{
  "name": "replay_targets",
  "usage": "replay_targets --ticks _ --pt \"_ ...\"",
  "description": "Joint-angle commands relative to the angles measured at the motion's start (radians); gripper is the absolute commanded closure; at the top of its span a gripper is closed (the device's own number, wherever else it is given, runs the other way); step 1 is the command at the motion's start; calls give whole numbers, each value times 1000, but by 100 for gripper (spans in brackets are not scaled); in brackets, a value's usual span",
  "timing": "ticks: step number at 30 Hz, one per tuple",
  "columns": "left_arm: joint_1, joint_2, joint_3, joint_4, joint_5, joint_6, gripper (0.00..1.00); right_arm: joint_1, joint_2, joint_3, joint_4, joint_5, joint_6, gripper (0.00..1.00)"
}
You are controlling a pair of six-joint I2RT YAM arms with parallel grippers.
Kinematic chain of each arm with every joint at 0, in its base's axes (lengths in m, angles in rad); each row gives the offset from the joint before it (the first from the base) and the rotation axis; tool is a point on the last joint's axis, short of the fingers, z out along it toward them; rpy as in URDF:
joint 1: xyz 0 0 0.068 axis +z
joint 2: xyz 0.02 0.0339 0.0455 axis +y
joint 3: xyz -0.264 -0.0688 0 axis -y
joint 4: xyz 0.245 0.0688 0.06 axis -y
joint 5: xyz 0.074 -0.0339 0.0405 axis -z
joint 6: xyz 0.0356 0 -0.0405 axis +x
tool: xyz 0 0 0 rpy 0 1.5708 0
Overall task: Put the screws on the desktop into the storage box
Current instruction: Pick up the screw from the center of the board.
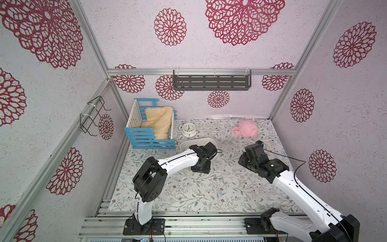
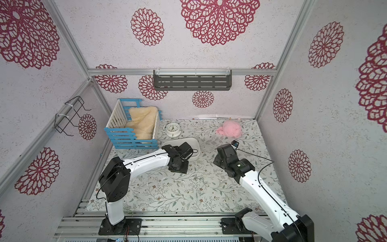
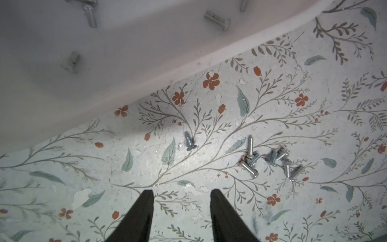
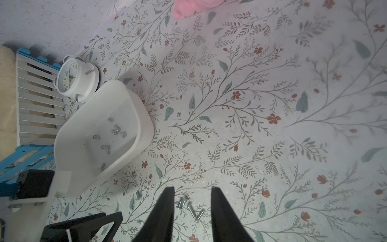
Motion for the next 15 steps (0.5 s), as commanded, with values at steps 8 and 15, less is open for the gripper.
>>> replay_targets --ticks 8,15 --pt "-15 110 61 31 17 18 54 -19 15 5 27 -13 -23 66" --pt "-14 153 81 32 25 23 56 -27 15 2 32 -15 -27 66"
